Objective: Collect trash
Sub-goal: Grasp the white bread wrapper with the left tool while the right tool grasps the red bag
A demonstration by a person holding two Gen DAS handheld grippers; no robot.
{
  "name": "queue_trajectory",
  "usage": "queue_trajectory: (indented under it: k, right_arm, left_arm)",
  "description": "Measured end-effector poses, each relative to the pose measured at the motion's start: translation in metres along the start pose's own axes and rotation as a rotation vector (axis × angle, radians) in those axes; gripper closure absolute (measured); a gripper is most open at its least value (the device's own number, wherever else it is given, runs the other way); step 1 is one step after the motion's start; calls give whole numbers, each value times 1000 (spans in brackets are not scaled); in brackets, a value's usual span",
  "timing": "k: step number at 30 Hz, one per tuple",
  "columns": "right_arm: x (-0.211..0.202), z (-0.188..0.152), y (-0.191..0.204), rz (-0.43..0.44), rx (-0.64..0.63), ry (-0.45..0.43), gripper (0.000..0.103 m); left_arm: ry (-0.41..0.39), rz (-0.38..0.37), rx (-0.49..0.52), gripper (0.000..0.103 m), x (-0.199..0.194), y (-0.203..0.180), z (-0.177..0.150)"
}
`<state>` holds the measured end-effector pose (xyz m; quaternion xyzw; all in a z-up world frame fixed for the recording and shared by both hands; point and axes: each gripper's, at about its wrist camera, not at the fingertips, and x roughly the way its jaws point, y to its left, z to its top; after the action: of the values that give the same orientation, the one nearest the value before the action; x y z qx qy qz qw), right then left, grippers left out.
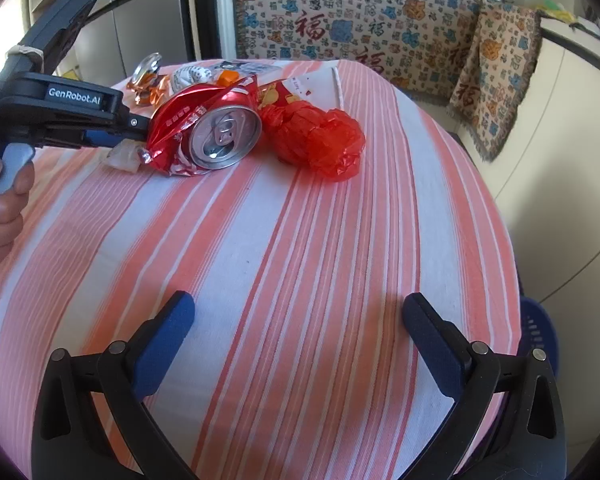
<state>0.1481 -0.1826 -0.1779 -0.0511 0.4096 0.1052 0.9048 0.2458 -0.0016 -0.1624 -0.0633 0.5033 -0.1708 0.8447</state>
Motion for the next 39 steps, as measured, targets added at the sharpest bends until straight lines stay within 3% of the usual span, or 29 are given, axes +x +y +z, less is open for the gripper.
queue_trajectory:
  k: [3, 9, 12, 14, 16, 20, 22, 25, 29, 36, 39]
  right_arm:
    - [0, -1, 0, 2, 4, 0, 0]
    - [0, -1, 0, 2, 6, 1, 0]
    - [0, -1, 0, 4, 8, 2, 0]
    - [1, -1, -1, 5, 10, 3, 0]
    - [1, 0, -2, 4, 11, 3, 0]
    - [1, -1, -3, 5, 21, 1, 0]
    - [1, -1, -5, 19, 28, -1, 0]
    - [-1, 1, -17, 77, 65, -12, 1]
    - [6, 14, -40, 44, 71, 12, 1]
    - [23, 85, -41, 119, -98, -20, 1]
    - [38, 103, -37, 177, -113, 0, 1]
  left_arm:
    - [-5, 10, 15, 83, -9, 2, -9]
    - [-38, 65, 101, 83, -56, 15, -53]
    - [-67, 120, 154, 81, -61, 12, -73]
    - [-82, 154, 177, 69, -57, 8, -81]
    - [-83, 180, 171, 41, -50, 9, -88]
    - [-121, 255, 186, 20, -41, 11, -98]
    - [-109, 255, 137, 9, -39, 20, -95]
    - [-111, 262, 135, 9, -39, 22, -95]
    - [-112, 259, 132, 8, -39, 23, -93]
    - [-113, 257, 125, 8, -37, 23, -91]
    - [-113, 259, 123, 8, -37, 23, -90]
